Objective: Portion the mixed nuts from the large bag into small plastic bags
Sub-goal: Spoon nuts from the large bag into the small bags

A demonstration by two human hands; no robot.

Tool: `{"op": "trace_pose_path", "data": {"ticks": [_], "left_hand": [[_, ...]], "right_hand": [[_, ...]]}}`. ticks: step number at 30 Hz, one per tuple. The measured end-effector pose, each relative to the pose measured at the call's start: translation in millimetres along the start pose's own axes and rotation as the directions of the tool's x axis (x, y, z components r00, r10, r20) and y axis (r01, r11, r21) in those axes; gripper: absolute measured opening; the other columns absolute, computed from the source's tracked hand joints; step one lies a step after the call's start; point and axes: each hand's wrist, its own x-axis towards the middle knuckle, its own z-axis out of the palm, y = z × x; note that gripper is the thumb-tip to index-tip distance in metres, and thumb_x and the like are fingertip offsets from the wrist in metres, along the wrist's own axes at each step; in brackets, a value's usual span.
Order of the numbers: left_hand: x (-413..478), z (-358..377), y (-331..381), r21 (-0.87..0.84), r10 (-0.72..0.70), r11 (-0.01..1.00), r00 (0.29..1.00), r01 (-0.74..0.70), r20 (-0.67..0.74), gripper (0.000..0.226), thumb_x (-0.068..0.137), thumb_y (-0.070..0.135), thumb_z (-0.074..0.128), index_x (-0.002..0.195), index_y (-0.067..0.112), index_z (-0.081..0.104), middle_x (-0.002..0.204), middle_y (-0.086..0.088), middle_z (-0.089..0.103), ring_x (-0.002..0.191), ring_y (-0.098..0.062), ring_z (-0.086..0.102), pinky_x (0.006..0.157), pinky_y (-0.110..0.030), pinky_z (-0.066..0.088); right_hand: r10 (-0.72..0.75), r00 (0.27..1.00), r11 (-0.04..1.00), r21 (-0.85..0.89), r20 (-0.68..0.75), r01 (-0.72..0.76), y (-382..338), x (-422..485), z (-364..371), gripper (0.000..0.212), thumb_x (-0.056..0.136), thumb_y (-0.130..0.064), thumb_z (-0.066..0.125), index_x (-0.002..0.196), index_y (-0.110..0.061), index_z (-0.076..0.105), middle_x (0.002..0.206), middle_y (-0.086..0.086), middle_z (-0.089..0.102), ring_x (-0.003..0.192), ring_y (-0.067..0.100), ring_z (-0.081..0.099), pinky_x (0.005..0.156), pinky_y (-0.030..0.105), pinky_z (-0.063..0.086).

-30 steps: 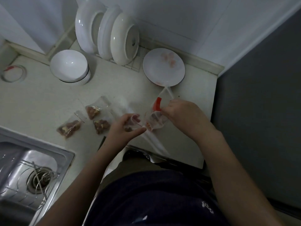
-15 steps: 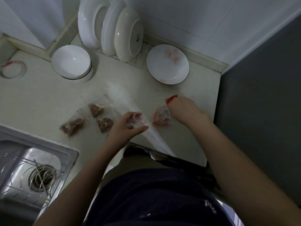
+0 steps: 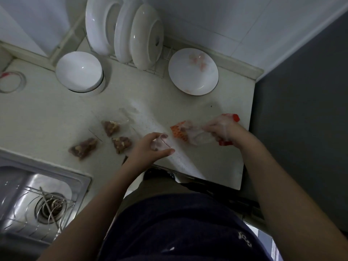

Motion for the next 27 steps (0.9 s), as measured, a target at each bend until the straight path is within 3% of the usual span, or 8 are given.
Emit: {"op": "trace_pose_path", "data": {"ticks": [3,6,10,14,19,23,25,27], "left_hand": [[1.6,2.9,-0.6,0.002,-0.021,1.000,0.999,0.021,0.046,0.048,0.075,0.042,0.080,0.118,0.036,0.060,0.115,0.024,0.056,0.102,0.001,0.058,0.079,-0.020,0.049],[2.1,7.7,3.4,-0.028,-0.036,0.999,0.997,0.038,0.064,0.050,0.076,0.042,0.080,0.120,0.029,0.061,0.119,0.011,0.061,0.105,-0.012,0.062,0.089,-0.035,0.054],[1.1,12.2,10.8,-0.117,0.017,0.993,0.999,-0.013,0.035,0.030,0.080,0.036,0.077,0.106,0.028,0.064,0.104,0.005,0.067,0.086,-0.008,0.064,0.069,-0.023,0.051],[5.1,13.9,10.8,-0.148,-0.026,0.989,1.000,0.027,0.011,0.028,0.081,0.039,0.074,0.104,0.027,0.064,0.088,0.009,0.068,0.071,-0.001,0.062,0.058,-0.019,0.048],[15.1,16.4,4.1,-0.191,-0.073,0.979,0.997,0.073,0.005,0.033,0.081,0.046,0.073,0.098,0.019,0.067,0.076,0.002,0.069,0.061,-0.011,0.058,0.058,-0.026,0.050],[22.6,17.7,-4.1,-0.199,-0.104,0.974,0.994,0.107,0.023,0.037,0.080,0.051,0.072,0.097,0.019,0.066,0.069,0.007,0.069,0.057,-0.010,0.058,0.054,-0.024,0.051],[24.9,18.2,-7.7,-0.185,-0.124,0.974,0.992,0.127,0.027,0.042,0.077,0.056,0.072,0.096,0.019,0.065,0.067,0.006,0.068,0.057,-0.010,0.058,0.055,-0.024,0.052],[26.7,19.0,-10.4,-0.161,-0.141,0.976,0.989,0.146,0.044,0.046,0.072,0.059,0.073,0.093,0.020,0.065,0.067,0.002,0.065,0.057,-0.012,0.058,0.057,-0.027,0.052]], "right_hand": [[-0.044,0.995,0.976,0.218,0.086,0.024,0.7,-15.4,-0.9,0.013,0.090,-0.015,0.064,0.076,-0.014,0.063,0.037,-0.012,0.047,0.031,-0.001,0.039,0.033,0.013,0.031],[0.011,0.981,0.938,0.339,0.196,-0.078,4.3,-22.7,-0.7,0.009,0.093,-0.010,0.057,0.086,-0.010,0.062,0.044,-0.007,0.045,0.031,0.000,0.036,0.032,0.012,0.029],[0.041,0.975,0.895,0.425,0.217,-0.132,5.2,-28.0,1.5,0.023,0.098,0.000,0.042,0.084,-0.008,0.058,0.040,-0.007,0.041,0.027,0.000,0.033,0.030,0.010,0.027],[0.031,0.987,0.895,0.434,0.159,-0.098,9.1,-34.2,-0.6,0.017,0.096,-0.001,0.047,0.086,-0.007,0.060,0.043,-0.007,0.044,0.029,0.000,0.036,0.031,0.009,0.028],[-0.079,0.996,0.861,0.505,0.035,0.051,13.4,-52.1,-16.5,0.008,0.087,-0.008,0.064,0.095,-0.008,0.063,0.049,-0.012,0.055,0.037,-0.002,0.047,0.037,0.011,0.037],[-0.068,0.996,0.867,0.490,-0.058,0.088,15.3,-62.7,-35.1,0.011,0.093,-0.007,0.057,0.098,-0.005,0.066,0.038,-0.013,0.033,0.029,0.000,0.027,0.031,0.011,0.023],[-0.085,0.993,0.858,0.500,-0.079,0.113,17.3,-67.7,-45.3,0.014,0.093,-0.008,0.057,0.089,-0.008,0.070,0.043,-0.010,0.026,0.034,0.003,0.020,0.035,0.013,0.014],[-0.089,0.988,0.860,0.490,-0.125,0.140,16.1,-72.7,-52.4,0.032,0.092,-0.008,0.057,0.064,-0.016,0.070,0.045,-0.007,0.025,0.037,0.005,0.018,0.037,0.014,0.011]]}}
